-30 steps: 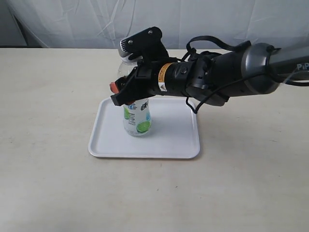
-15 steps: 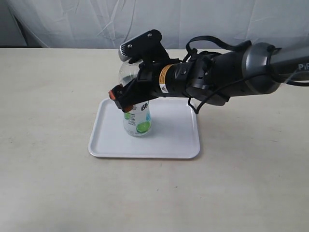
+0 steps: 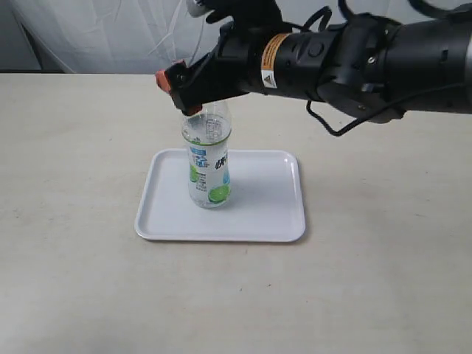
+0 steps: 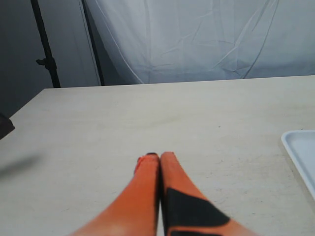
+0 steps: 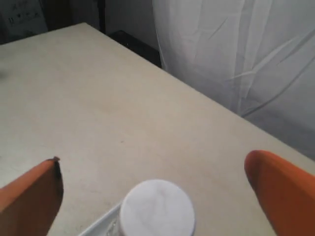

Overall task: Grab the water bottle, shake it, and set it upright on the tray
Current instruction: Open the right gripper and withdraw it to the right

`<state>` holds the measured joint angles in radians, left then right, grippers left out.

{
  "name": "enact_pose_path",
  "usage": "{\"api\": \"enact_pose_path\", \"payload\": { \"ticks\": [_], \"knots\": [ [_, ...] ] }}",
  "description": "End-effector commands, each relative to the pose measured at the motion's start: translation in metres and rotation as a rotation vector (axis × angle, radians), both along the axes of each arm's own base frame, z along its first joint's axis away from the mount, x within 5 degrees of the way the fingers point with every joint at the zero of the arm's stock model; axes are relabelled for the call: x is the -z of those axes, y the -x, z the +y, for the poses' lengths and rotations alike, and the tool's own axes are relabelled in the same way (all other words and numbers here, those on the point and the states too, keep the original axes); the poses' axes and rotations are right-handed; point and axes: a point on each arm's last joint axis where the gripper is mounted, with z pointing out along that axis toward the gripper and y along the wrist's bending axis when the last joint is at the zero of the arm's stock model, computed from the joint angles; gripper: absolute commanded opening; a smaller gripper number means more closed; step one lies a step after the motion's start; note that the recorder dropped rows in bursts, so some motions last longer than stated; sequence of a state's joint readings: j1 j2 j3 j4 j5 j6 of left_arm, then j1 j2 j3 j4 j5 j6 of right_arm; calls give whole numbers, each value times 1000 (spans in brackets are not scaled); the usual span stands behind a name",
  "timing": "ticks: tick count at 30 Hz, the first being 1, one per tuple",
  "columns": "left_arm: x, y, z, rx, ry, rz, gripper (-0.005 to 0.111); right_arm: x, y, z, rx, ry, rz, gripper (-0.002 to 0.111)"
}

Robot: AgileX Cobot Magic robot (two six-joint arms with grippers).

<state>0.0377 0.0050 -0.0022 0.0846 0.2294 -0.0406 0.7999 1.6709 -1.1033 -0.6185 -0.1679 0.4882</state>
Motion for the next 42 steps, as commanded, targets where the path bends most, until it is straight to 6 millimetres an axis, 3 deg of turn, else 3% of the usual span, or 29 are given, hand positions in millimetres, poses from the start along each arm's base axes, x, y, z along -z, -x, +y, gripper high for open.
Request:
{"api": "enact_pose_path", "payload": {
  "ticks": [1,4,9,10,17,20,28,33,42],
  "knots": [
    [0,0,0,0,3,-7,0,-32,10,-17,41,-2,-45,96],
    [0,0,0,0,3,-7,0,-42,14,-33,121,69,-24,71],
    [0,0,0,0,3,-7,0,-49,21,-61,271,219,40,6],
    [0,0,0,0,3,-7,0,-51,23,-65,295,238,55,0],
    [0,0,0,0,3,-7,0,-78,42,-83,324,125,86,3],
    [0,0,0,0,3,-7,0,-79,56,-91,269,46,49,3],
    [0,0,0,0,3,-7,0,-30,104,-128,192,-12,72,3],
    [0,0,0,0,3,-7,0,0,116,-142,241,30,186,3],
    [0,0,0,0,3,-7,0,7,118,-145,253,55,211,3]
  ]
}}
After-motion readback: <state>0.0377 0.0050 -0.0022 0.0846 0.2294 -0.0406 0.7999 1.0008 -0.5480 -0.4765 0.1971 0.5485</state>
